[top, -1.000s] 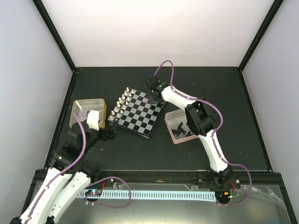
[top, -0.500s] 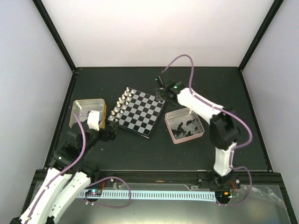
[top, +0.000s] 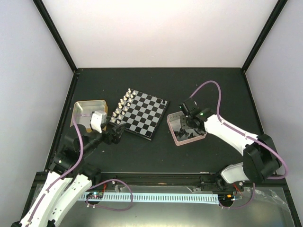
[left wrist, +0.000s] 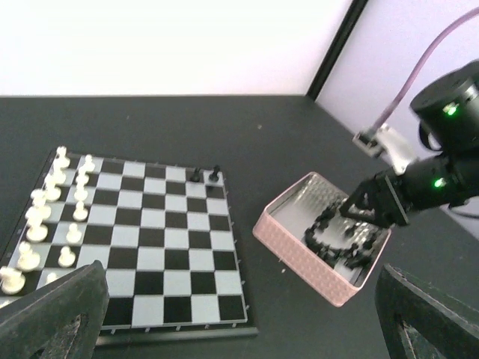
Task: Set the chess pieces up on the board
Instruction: Pick up the chess piece from the storage box.
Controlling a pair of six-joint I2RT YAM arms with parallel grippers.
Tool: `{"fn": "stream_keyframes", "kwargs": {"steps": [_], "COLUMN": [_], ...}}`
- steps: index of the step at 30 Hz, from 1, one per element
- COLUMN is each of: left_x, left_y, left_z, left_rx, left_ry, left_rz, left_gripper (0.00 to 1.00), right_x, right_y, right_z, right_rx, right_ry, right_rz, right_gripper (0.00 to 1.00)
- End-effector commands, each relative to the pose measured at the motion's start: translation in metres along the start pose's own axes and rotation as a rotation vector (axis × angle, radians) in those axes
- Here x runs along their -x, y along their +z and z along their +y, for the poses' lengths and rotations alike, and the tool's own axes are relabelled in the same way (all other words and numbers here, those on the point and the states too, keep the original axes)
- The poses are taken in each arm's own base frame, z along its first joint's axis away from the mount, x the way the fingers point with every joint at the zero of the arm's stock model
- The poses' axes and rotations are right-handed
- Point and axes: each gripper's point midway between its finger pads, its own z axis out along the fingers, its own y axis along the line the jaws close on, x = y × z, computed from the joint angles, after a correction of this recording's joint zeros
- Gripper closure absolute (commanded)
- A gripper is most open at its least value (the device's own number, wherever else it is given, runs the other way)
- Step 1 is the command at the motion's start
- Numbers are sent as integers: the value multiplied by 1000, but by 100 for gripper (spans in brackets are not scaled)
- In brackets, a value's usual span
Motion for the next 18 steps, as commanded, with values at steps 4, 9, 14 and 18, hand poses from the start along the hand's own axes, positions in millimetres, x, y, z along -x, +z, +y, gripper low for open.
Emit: {"fn": "stream_keyframes", "kwargs": {"steps": [4,9,14,18], "left_x": [15,13,19,26], "left_y": [-3,-2,-6,-6], "left_z": [-16,-16,-14,-14], "left_rx": [-92,-89,-77,-71], "left_ry": [4,3,3,-3], "left_rz": [-92,-80,-108,-128], "left_gripper": [1,1,1,1], "right_x": [-10,-14,-13,-6], "right_y": [12,37,52,55], "right_z": [7,11,9,0], "right_rx": [45,26,-7,-74], "right_ry": [-44,-29,18,39], "right_rz": [51,91,80,59], "right_gripper": [61,72,78,78]}}
